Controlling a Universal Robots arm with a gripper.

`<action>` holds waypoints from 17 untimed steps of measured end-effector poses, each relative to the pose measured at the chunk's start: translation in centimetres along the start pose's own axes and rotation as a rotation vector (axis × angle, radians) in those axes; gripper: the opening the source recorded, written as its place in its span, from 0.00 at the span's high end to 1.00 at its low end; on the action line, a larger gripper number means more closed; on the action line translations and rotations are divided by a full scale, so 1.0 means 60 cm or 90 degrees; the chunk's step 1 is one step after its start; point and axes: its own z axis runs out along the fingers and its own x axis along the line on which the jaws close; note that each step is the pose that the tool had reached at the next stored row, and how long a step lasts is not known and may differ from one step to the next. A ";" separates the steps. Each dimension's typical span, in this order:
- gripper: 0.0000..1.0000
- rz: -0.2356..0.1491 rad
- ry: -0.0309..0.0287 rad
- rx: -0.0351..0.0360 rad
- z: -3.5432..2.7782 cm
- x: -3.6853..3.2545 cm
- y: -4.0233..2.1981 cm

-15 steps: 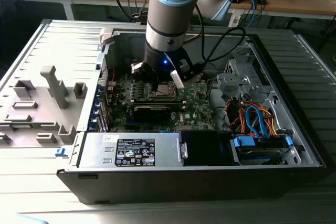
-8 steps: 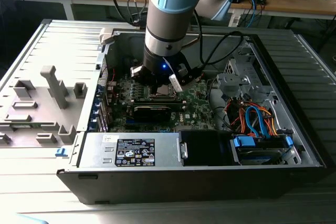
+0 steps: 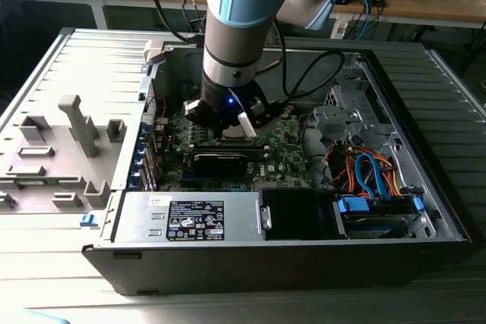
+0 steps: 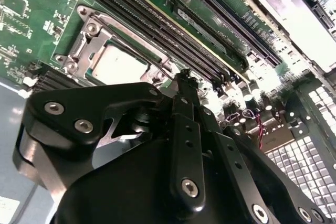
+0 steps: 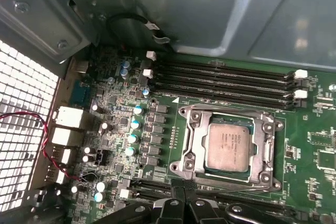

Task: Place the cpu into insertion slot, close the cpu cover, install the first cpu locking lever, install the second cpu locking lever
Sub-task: 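Install the second cpu locking lever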

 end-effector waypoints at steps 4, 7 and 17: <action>0.89 0.000 -0.0006 -0.0038 0.010 0.005 -0.001; 0.89 -0.001 -0.0015 -0.0100 0.018 0.008 -0.003; 0.89 -0.003 -0.0040 -0.0276 0.034 0.010 -0.013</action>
